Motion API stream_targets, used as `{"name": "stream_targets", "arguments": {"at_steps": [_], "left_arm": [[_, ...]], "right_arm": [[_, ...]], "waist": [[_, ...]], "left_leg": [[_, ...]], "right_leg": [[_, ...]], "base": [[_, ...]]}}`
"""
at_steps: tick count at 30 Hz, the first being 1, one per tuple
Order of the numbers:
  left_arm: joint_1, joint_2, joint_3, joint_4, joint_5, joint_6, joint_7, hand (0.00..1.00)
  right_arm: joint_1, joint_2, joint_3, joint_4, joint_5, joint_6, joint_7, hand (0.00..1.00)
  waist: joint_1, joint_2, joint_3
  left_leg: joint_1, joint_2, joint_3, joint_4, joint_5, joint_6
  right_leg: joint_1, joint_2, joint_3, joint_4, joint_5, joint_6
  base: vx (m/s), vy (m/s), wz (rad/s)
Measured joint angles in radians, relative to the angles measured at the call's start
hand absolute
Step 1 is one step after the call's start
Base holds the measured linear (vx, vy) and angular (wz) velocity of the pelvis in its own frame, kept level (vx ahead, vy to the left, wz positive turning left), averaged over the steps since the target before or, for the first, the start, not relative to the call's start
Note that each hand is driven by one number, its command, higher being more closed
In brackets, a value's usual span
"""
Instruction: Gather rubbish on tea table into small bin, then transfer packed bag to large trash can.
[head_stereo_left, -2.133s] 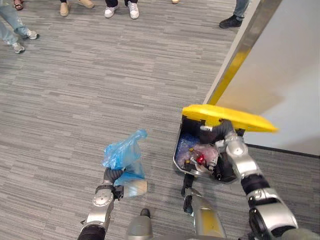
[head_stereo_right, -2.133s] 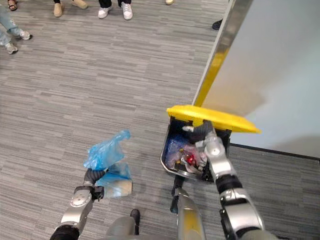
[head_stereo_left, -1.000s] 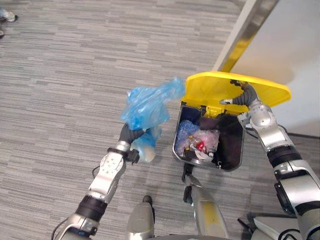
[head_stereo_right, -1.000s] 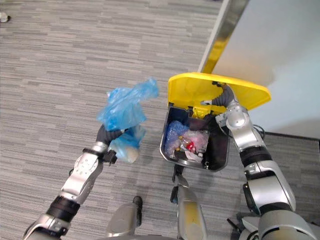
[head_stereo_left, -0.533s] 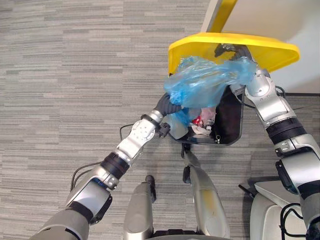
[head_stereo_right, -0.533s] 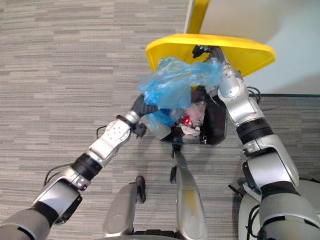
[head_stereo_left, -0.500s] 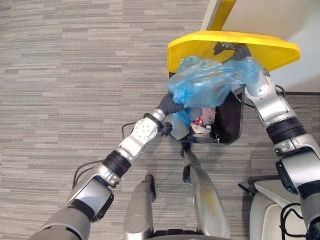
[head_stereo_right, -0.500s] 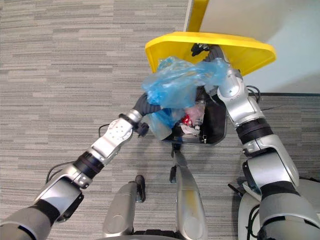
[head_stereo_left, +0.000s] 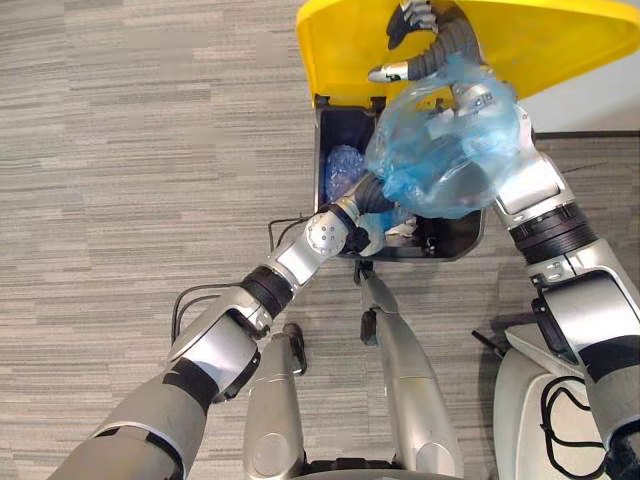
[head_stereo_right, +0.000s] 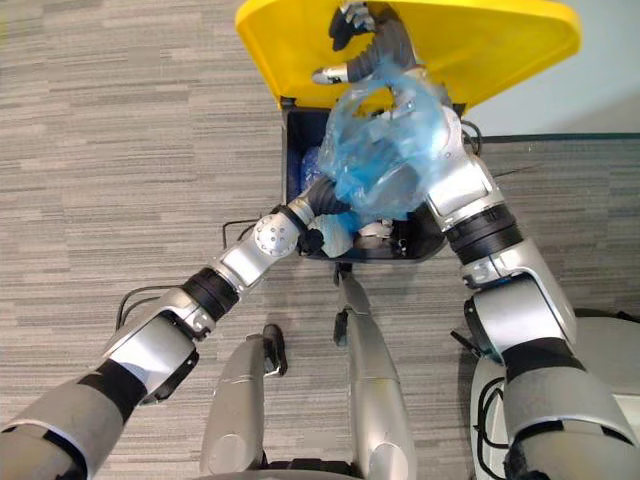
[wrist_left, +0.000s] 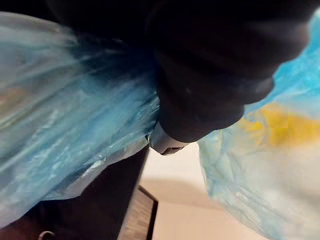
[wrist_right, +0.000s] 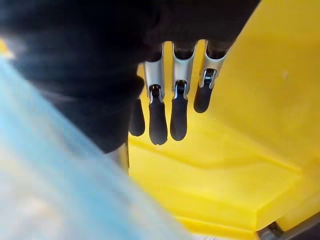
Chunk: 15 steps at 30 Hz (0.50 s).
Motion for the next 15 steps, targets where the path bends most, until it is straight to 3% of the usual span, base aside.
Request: {"name": "stream_targets", "arguments": {"at_steps": [4,5,9,15], "left_arm": [[-0.005,0.002,0.072,0.039,0.054,0.006,0.013,1.0],[-0.008,0.003,0.081,0.042,0.062,0.006,0.018,0.0],[-0.01,0.009,0.111,0.079,0.103,0.027,0.024,0.0],[-0.01,0.009,0.17,0.093,0.167,0.049,0.051,0.0]], "right_arm": [[-0.011,-0.001,0.008,-0.092,0.02,-0.009,-0.018,0.0],[-0.025,-0.002,0.016,-0.109,0.025,-0.016,-0.019,0.0],[-0.067,0.001,0.045,-0.123,0.036,-0.04,-0.024,0.0],[-0.075,-0.001,0.047,-0.123,0.037,-0.042,-0.038,0.0]], "waist": [[-0.001,-0.008,0.004],[-0.001,-0.009,0.004],[-0.004,-0.026,0.015],[-0.012,-0.028,0.016]], "left_leg": [[-0.052,0.021,0.003,0.046,-0.019,0.001],[-0.074,0.022,0.003,0.06,-0.023,0.002],[-0.123,0.028,0.003,0.1,-0.033,0.003],[-0.166,0.043,0.002,0.155,-0.054,0.011]], "right_leg": [[-0.044,0.009,-0.004,0.018,-0.002,0.002],[-0.063,0.009,-0.004,0.026,-0.002,0.002],[-0.112,0.009,-0.005,0.056,0.0,0.0],[-0.143,0.007,-0.015,0.088,-0.005,0.0]], "base": [[0.02,-0.031,-0.05],[0.01,-0.027,-0.06],[0.02,-0.025,-0.04],[0.01,-0.01,0.01]]}}
